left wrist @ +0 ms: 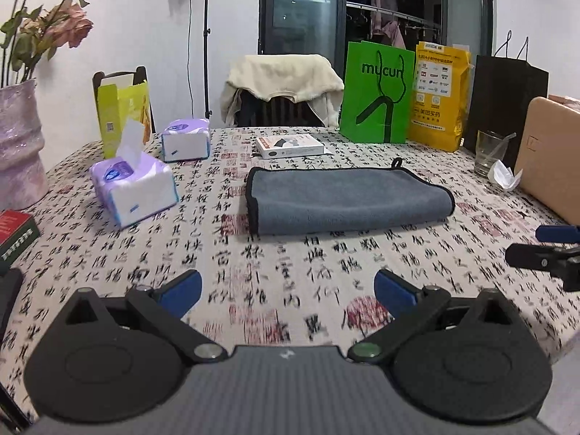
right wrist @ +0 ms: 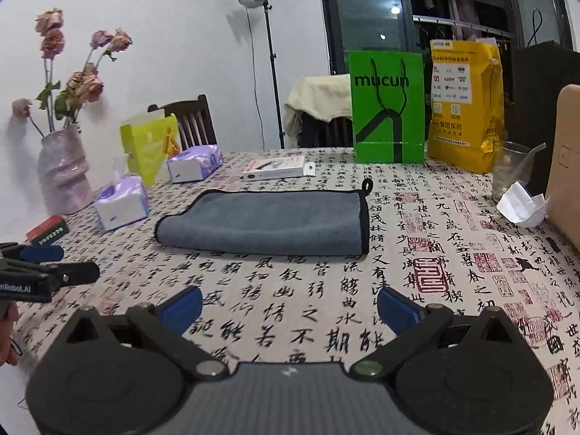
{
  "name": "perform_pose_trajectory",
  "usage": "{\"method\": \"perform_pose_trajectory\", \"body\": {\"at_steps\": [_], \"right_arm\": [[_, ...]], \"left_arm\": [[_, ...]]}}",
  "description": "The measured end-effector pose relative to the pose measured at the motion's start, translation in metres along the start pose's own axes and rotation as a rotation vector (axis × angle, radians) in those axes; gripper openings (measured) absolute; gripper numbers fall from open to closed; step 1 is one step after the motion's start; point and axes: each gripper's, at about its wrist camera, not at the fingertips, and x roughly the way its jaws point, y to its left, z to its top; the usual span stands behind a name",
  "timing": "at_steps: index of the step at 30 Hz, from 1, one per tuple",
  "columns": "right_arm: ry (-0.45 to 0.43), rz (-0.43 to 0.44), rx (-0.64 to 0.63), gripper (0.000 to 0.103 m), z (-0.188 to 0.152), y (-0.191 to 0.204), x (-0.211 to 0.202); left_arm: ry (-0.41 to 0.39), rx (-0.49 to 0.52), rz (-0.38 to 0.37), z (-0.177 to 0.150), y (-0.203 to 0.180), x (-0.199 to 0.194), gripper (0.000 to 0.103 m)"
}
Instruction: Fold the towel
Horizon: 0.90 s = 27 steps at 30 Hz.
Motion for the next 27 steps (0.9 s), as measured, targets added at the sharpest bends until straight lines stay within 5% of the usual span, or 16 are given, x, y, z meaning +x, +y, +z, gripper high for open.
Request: {"method": "perform_pose_trajectory", "body": {"at_steps": [27], "right_arm": [[-0.047,0.030,-0.031,0.103,-0.069,0.047,-0.100]], "left_arm": [[-0.081,0.034,-0.096,-0.064,-0.032,-0.088,0.103]]}}
